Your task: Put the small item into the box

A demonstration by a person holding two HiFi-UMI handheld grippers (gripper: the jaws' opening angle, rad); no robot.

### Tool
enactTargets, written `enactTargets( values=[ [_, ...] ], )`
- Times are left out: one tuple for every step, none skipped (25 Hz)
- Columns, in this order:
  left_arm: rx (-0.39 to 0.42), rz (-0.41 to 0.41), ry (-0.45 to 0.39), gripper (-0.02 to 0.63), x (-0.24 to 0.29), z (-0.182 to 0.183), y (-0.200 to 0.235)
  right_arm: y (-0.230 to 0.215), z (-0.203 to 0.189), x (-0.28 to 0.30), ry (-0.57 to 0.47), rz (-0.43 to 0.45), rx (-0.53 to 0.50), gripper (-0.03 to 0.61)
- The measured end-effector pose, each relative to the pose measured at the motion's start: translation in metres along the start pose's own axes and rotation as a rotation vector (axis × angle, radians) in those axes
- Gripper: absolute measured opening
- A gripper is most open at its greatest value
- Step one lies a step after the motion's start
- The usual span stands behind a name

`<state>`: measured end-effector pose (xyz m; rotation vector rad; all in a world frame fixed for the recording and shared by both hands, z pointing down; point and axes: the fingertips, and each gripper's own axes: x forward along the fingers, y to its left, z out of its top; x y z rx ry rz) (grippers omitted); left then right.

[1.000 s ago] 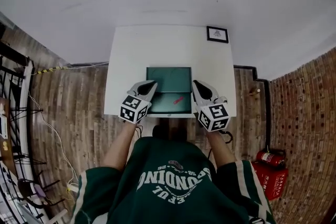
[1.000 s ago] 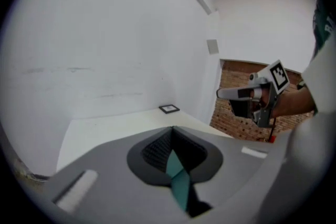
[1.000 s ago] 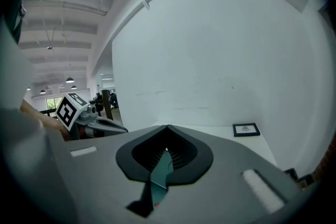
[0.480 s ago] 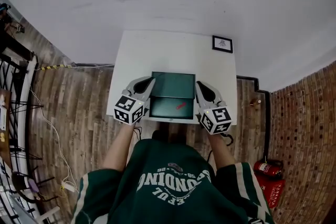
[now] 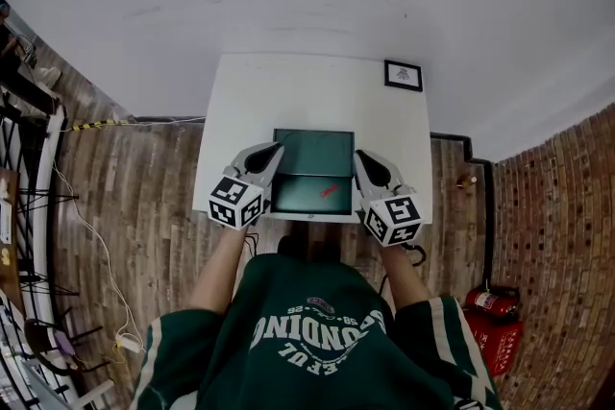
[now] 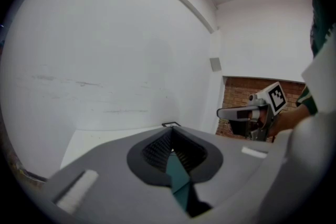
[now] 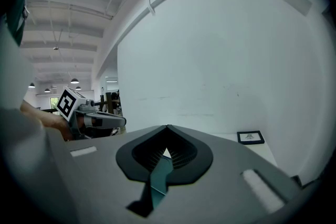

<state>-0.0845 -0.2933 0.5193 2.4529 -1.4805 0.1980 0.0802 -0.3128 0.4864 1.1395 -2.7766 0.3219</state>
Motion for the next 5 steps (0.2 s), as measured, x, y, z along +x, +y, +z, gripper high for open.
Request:
enactTargets(
  values=[
    [-0.001,-0.003,0.001,0.052,0.0006,-0.0008,-0.001,-0.0002,-0.0002,-0.0004,0.001,-0.001,0.0,0.002],
    [-0.001,-0.006,0.002,0.052,0.0012,-0.0016,-0.0018,-0.0005,-0.0003,-0.0006,0.001,-0.002,0.0,0.002],
    [-0.002,-0.009,0.003,0.052,0.0019,-0.0023,-0.0025,-0.0009,-0.0003,-0.0007,0.0,-0.002,0.0,0.002],
    [-0.004,-0.011,0.004,0.052,0.0028,-0.0029,-0.0032,-0.0014,-0.0002,-0.0008,0.0,-0.002,0.001,0.002],
    [-0.005,-0.014,0.004,0.052,0.0037,-0.0035,-0.0039,-0.002,-0.0002,-0.0009,0.0,-0.003,0.001,0.002]
  ],
)
